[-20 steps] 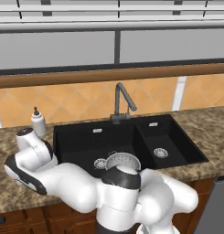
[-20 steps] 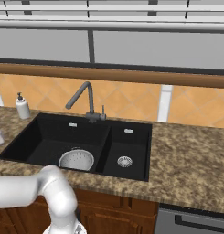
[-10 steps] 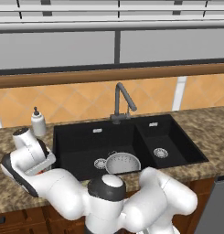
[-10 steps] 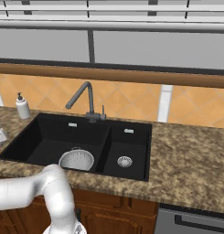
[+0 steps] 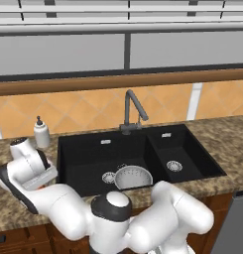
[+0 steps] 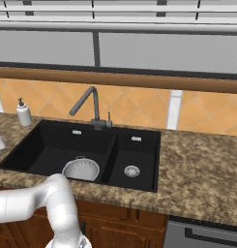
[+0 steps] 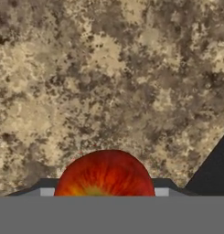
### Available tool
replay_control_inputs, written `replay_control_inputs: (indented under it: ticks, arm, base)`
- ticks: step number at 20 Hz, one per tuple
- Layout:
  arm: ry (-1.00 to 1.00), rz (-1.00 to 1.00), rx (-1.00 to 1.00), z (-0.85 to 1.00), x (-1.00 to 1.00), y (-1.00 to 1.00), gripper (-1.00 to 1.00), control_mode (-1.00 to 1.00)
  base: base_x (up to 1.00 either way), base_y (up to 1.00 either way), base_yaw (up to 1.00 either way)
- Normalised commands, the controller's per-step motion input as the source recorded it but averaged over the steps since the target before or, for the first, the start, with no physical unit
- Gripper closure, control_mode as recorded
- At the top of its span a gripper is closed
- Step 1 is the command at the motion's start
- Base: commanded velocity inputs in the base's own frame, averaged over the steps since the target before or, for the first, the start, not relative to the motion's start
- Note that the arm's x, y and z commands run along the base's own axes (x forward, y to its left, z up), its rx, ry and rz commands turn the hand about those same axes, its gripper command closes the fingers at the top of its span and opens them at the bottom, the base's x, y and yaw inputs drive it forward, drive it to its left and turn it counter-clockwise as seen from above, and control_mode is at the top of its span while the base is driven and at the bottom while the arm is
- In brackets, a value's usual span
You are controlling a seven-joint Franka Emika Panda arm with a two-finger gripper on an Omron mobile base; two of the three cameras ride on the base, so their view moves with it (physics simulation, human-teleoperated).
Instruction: Put the colander in the sink, put the apple in the colander, and turn on the sink faucet and pour water over the colander.
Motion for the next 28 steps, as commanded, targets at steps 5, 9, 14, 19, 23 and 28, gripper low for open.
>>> replay_control_inputs:
  ticks: [5,9,14,19,23,28]
  arm:
    - [0.01,-0.04,0.0,0.0,-0.61,-0.41,1.0,-1.0]
    - [-0.06,-0.13,0.0,0.26,-0.17,-0.74,1.0,-1.0]
    - [-0.06,-0.19,0.0,0.24,0.07,-1.0,1.0,-1.0]
    - [0.0,-0.26,0.0,0.05,0.2,-1.0,1.0,-1.0]
    - [0.0,-0.27,-0.02,0.0,0.37,-0.96,1.0,-1.0]
    - [0.0,-0.24,-0.05,0.0,0.41,-0.67,1.0,-1.0]
  base:
    - [0.0,0.0,0.0]
    - [0.0,0.0,0.0]
    - [0.0,0.0,0.0]
    - [0.0,0.0,0.0]
    - [0.0,0.0,0.0]
    - [0.0,0.0,0.0]
